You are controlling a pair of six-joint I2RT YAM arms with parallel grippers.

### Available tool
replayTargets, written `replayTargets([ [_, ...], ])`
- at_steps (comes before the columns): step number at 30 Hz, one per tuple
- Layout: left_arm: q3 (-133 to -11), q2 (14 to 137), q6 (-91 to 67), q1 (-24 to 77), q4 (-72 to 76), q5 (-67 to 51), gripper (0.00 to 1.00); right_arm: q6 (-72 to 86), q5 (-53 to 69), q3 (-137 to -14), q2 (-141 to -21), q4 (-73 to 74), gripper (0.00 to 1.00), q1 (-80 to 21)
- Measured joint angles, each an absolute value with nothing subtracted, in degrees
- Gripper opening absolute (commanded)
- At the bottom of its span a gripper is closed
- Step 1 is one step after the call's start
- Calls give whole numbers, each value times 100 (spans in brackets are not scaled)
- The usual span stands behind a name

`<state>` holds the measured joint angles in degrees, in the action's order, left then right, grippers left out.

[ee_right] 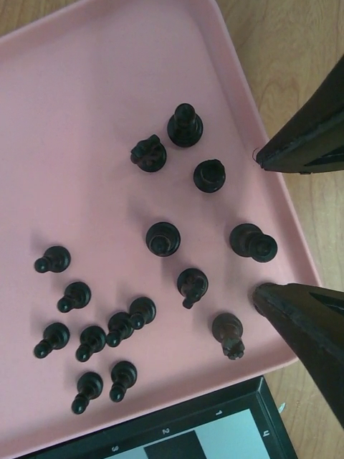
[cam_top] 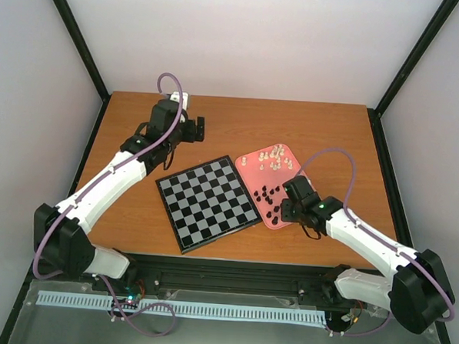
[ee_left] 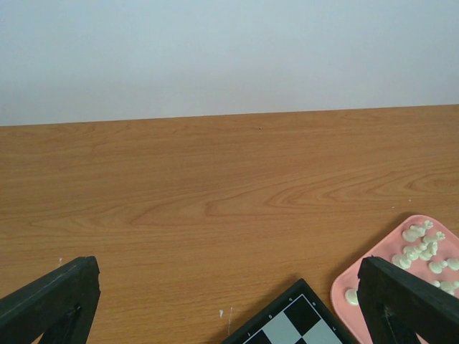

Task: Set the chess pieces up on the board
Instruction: Pick up the chess piece from the storage box.

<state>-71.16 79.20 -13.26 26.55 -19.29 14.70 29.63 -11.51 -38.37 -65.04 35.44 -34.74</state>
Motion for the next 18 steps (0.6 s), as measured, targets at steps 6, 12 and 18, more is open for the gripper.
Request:
replayTargets([
  [6, -7116, 8007, -1326, 2655, -1929, 1498, 100, 2987, -1087, -3706, -6685, 3435, 41, -3476],
  [12, -7116, 8029, -1326, 2655, -1929, 1509, 100, 2987, -1046, -3673, -6851, 3339, 38, -3476],
  [18, -7116, 8044, -1326, 2655, -1929, 1527, 100, 2985, -991, -3660, -6993, 3249, 35, -3476],
])
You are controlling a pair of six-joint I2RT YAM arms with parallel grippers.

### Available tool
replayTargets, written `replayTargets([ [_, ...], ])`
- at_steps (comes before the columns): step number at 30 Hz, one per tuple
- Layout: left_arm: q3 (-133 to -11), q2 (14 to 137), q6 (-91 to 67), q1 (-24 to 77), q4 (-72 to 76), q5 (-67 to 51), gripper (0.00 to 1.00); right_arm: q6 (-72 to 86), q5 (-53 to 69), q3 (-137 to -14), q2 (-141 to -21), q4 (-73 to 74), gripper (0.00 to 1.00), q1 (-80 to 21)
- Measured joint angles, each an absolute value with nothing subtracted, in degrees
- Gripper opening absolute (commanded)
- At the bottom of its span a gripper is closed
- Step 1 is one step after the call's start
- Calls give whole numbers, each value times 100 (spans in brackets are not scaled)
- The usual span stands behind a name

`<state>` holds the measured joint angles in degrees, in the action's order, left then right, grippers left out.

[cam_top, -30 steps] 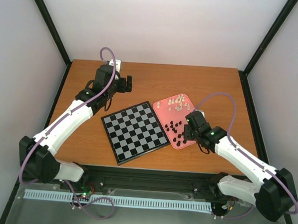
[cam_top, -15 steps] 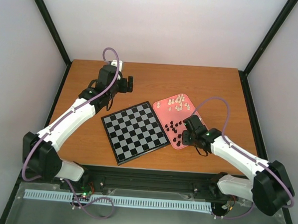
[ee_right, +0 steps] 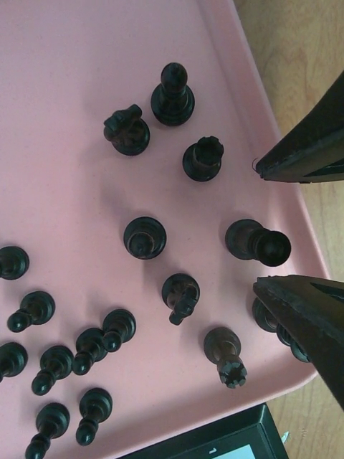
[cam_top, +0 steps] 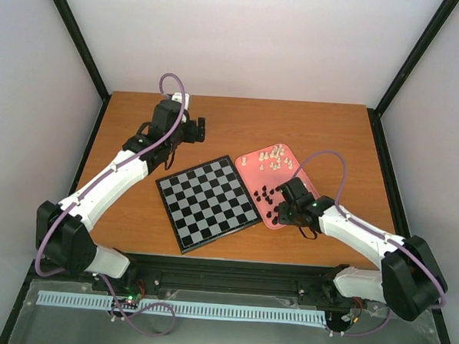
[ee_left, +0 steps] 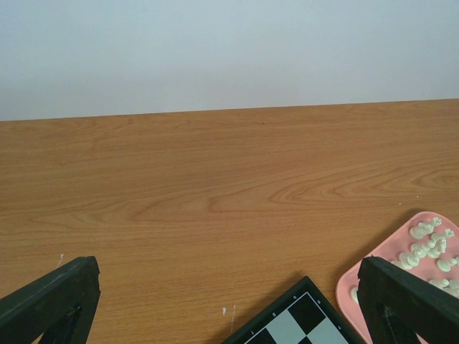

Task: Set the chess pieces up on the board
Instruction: Pick up the chess piece from the storage box.

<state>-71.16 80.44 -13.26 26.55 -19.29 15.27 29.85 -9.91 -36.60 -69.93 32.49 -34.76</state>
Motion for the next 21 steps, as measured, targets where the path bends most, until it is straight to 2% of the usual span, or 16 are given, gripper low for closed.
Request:
replayTargets([
  [4, -7116, 8053, -1326, 2655, -1929, 1542, 100, 2987, -952, -3645, -7116, 3188, 31, -3481],
  [11, -7116, 8084, -1326, 2655, -1929, 1592, 100, 2985, -937, -3629, -7205, 3092, 31, -3503],
  [18, -7116, 8145, -1323, 2655, -1931, 1629, 100, 2980, -941, -3627, -7332, 3004, 23, -3503],
  [21, -7116, 8145, -1323, 2655, -1933, 1638, 100, 2989, -941, -3627, -7358, 2998, 16, -3503],
])
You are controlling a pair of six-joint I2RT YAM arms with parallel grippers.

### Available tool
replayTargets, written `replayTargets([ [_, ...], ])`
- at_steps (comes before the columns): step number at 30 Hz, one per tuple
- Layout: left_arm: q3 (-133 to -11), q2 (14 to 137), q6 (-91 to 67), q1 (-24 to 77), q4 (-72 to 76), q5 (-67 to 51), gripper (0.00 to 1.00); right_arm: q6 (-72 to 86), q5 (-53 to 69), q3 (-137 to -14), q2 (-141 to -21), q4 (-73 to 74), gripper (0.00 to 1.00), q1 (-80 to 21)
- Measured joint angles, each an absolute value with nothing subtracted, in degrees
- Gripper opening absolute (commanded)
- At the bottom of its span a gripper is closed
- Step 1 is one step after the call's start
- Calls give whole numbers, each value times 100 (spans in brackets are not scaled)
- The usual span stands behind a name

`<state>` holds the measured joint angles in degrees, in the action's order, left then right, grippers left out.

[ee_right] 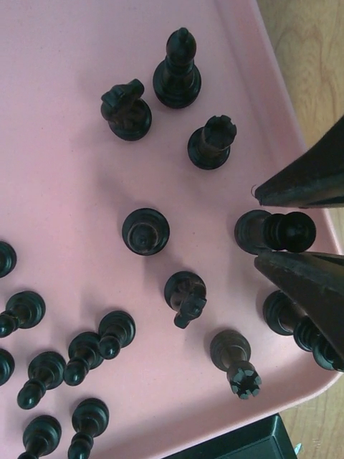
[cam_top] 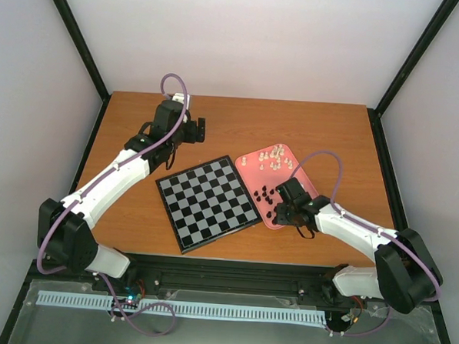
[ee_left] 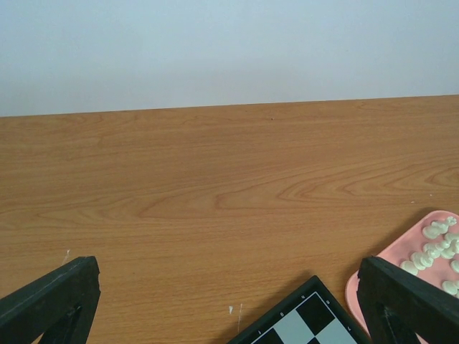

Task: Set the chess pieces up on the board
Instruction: Pick up the chess piece from the storage box, then place the chess piece on the chessboard.

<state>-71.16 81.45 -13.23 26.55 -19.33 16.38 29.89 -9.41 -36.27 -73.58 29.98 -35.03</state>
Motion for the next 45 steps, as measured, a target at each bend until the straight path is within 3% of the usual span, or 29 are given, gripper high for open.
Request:
replayTargets([
  [12, -7116, 8149, -1323, 2655, -1933, 1686, 100, 2985, -963, -3627, -7352, 3013, 3, -3509],
  [25, -7116, 8147, -1323, 2655, -1935, 1758, 100, 2764, -1004, -4235, -6545, 3649, 3, -3511],
  [45, -7116, 8147, -1326, 2655, -1935, 1758, 100, 2117, -403, -4584, -6270, 3789, 3, -3667],
])
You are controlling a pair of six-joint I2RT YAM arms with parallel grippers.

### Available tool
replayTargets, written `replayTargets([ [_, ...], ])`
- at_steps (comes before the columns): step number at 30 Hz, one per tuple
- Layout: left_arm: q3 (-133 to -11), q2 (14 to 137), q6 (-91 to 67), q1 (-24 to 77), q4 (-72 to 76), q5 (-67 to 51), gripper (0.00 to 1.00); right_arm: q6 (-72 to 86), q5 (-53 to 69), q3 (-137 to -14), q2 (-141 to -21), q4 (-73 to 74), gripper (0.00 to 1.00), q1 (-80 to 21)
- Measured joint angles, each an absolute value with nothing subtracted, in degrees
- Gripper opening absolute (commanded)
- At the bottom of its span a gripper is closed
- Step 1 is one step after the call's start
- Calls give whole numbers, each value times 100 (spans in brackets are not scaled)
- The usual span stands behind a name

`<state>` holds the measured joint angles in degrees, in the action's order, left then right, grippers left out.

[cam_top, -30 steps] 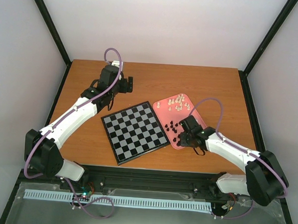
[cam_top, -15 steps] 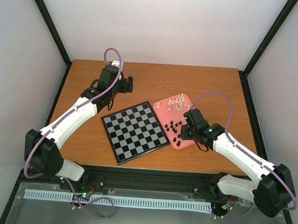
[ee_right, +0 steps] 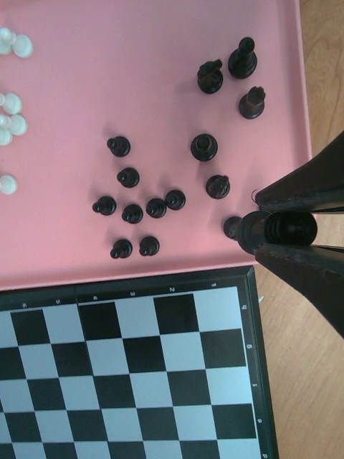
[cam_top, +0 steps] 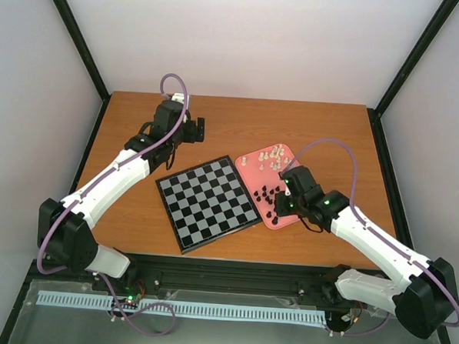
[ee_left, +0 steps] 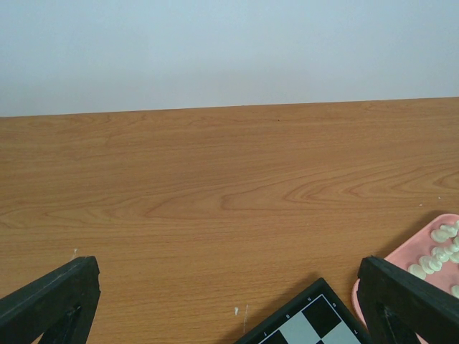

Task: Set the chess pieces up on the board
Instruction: Place the chess piece on the chessboard.

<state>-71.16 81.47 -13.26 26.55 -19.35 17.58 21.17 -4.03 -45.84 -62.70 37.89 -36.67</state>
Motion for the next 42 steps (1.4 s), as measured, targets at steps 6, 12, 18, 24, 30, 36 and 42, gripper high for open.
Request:
replayTargets([
  [6, -7116, 8136, -1328, 2655, -1938, 1761, 100, 2095, -515, -4724, -6425, 3712, 3, -4112],
  [12, -7116, 8117, -1330, 2655, -1938, 1782, 100, 2211, -1007, -5146, -7140, 3577, 3, -5022],
  [18, -7113, 8073, -1337, 2655, -1940, 1859, 100, 2349, -1686, -5765, -8353, 3597, 3, -5905],
  [24, -7096, 8062, -1367, 2655, -1959, 1979, 100, 2383, -1813, -5911, -8744, 3586, 3, -6171],
  [30, -7028, 7926, -1374, 2655, -2021, 2084, 100, 2316, -1667, -5922, -8744, 3400, 3, -6206],
  [36, -7006, 7797, -1511, 2655, -2104, 2320, 100, 2217, -1542, -6189, -9021, 3227, 3, -6410],
  [42, -7004, 7682, -1653, 2655, -2298, 2709, 100, 2167, -1347, -6287, -9303, 3098, 3, -6608],
])
